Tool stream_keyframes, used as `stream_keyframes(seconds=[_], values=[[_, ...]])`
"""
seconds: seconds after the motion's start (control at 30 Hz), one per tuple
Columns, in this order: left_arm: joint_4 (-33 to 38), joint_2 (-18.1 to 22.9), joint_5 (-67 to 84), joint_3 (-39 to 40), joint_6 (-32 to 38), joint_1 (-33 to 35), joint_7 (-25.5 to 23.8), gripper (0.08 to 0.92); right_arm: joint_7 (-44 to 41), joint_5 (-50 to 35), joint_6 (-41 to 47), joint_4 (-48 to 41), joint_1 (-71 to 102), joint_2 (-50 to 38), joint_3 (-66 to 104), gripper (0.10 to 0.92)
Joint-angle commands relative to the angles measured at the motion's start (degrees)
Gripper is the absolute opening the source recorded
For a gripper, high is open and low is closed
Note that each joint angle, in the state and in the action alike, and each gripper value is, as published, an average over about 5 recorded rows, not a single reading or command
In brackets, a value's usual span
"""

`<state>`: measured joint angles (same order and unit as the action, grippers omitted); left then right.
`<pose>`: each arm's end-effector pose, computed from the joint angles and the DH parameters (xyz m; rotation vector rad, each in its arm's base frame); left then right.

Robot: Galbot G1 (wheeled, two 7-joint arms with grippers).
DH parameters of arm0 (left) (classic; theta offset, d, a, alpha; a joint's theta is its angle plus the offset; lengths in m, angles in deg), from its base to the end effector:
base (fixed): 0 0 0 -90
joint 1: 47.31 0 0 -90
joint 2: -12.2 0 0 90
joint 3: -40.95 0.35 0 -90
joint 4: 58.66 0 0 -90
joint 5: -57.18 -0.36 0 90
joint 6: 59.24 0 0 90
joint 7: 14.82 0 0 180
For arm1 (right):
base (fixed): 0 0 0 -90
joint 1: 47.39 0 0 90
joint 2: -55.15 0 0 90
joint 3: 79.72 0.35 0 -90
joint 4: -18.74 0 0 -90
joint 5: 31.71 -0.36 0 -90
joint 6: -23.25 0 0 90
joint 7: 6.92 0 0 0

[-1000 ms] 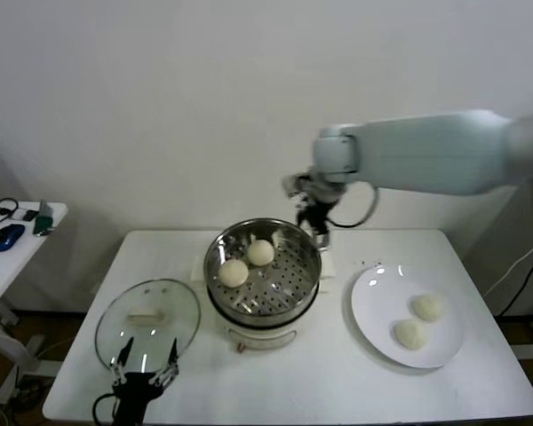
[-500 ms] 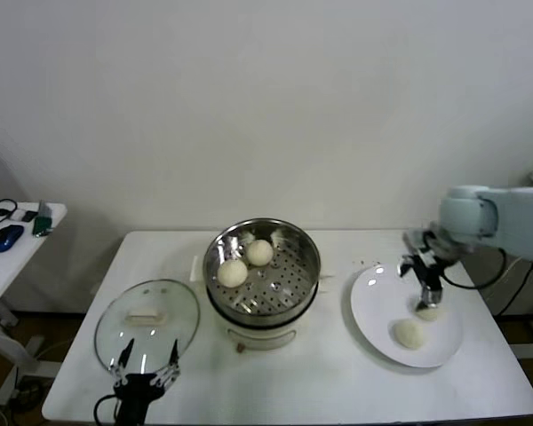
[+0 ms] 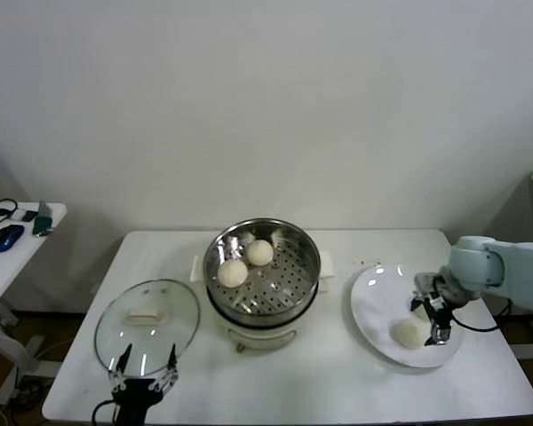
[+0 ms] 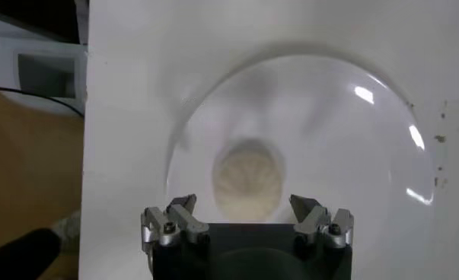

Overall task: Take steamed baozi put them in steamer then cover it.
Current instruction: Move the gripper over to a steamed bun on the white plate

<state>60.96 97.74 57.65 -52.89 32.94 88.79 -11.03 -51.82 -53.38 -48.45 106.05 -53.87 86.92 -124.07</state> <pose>0.0941 0.0343 -0.3428 0.1023 -2.8926 -0.1498 0.4375 -0.1765 -0.2033 1.1978 -1.2472 1.2865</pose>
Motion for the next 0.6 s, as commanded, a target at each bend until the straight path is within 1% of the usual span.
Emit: stream_keyframes(seconds=[0.03, 0.27, 0.6], values=[[-0.17, -0.06, -0.06, 0.06, 0.15, -0.05, 0.11, 0.823, 3.61, 2.91, 0.61, -3.32, 11.31, -0.52, 8.89, 0.823], [-0.08, -0.14, -0.12, 0.24, 0.14, -0.01, 0.15, 0.823, 4.24, 2.96, 0.85, -4.43, 13.14, 0.41, 11.01, 0.813], [0.31, 0.05, -0.30, 0.15, 0.12, 0.18, 0.15, 0.823, 2.70, 2.14, 0.94, -4.13, 11.65, 0.91, 10.56, 0.689]])
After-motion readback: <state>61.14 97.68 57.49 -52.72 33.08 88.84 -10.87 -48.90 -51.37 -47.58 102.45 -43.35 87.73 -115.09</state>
